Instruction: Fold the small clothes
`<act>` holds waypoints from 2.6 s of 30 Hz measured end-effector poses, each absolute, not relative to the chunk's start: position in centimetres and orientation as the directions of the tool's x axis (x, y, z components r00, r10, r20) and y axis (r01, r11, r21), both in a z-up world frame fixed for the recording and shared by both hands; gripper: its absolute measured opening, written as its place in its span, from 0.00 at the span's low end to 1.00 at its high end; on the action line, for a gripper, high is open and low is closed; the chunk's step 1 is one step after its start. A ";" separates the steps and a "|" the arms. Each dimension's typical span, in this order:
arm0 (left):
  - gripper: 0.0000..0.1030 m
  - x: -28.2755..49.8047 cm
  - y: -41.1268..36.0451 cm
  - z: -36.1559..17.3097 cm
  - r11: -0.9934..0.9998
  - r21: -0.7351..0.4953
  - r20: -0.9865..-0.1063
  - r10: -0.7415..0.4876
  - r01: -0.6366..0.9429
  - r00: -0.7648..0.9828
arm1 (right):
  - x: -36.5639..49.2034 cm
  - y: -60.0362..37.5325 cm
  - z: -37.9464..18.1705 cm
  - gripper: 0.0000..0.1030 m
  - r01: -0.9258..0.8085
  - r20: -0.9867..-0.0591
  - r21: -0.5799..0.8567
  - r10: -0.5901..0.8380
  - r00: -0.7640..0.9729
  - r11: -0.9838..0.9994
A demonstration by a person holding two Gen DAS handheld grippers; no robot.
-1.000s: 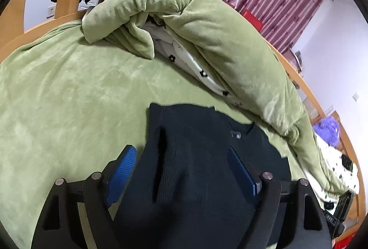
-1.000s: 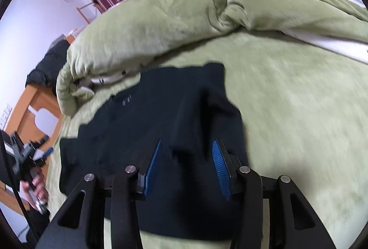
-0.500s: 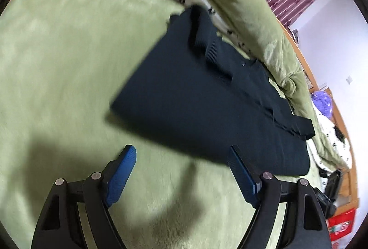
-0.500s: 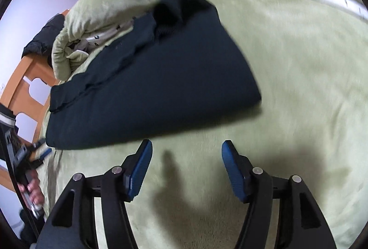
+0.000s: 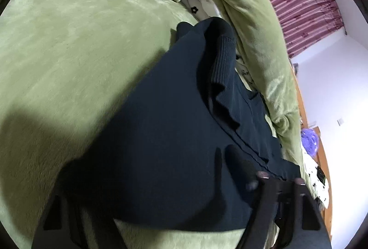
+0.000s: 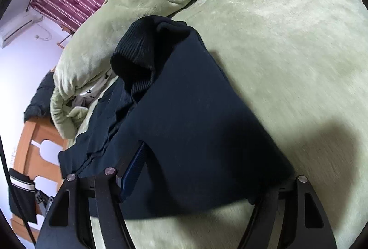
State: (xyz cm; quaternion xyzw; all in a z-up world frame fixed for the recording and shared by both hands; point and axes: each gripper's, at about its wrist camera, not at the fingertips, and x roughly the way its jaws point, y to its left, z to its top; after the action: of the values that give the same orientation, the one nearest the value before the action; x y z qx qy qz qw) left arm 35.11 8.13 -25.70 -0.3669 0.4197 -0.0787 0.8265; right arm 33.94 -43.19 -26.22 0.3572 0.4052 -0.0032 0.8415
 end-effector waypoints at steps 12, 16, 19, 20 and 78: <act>0.10 29.9 8.5 -23.0 0.729 -0.668 -0.639 -0.457 -0.152 0.618 | 32.2 -42.0 -23.1 0.11 0.239 -0.647 0.645 0.351 0.677 0.726; 0.10 25.1 9.3 -23.0 0.746 -0.648 -0.665 -0.456 -0.155 0.591 | 27.5 -41.6 -22.3 0.11 0.225 -0.655 0.650 0.386 0.650 0.725; 0.10 20.7 9.6 -23.0 0.763 -0.629 -0.680 -0.448 -0.148 0.580 | 22.8 -40.9 -22.3 0.11 0.212 -0.676 0.633 0.398 0.620 0.745; 0.10 19.1 9.7 -23.0 0.769 -0.623 -0.684 -0.448 -0.142 0.576 | 21.2 -40.9 -22.4 0.11 0.210 -0.682 0.632 0.406 0.609 0.746; 0.46 19.4 7.3 -19.1 0.913 -0.408 -0.773 -0.357 0.020 0.524 | 18.4 -39.6 -18.3 0.43 0.153 -0.811 0.306 0.172 0.559 0.940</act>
State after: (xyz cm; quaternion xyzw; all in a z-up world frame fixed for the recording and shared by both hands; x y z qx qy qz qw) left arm 19.40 7.34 -19.10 -0.1772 0.4754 -0.1105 0.8546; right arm 18.45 -39.61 -18.30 0.1735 0.4694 0.0055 0.8658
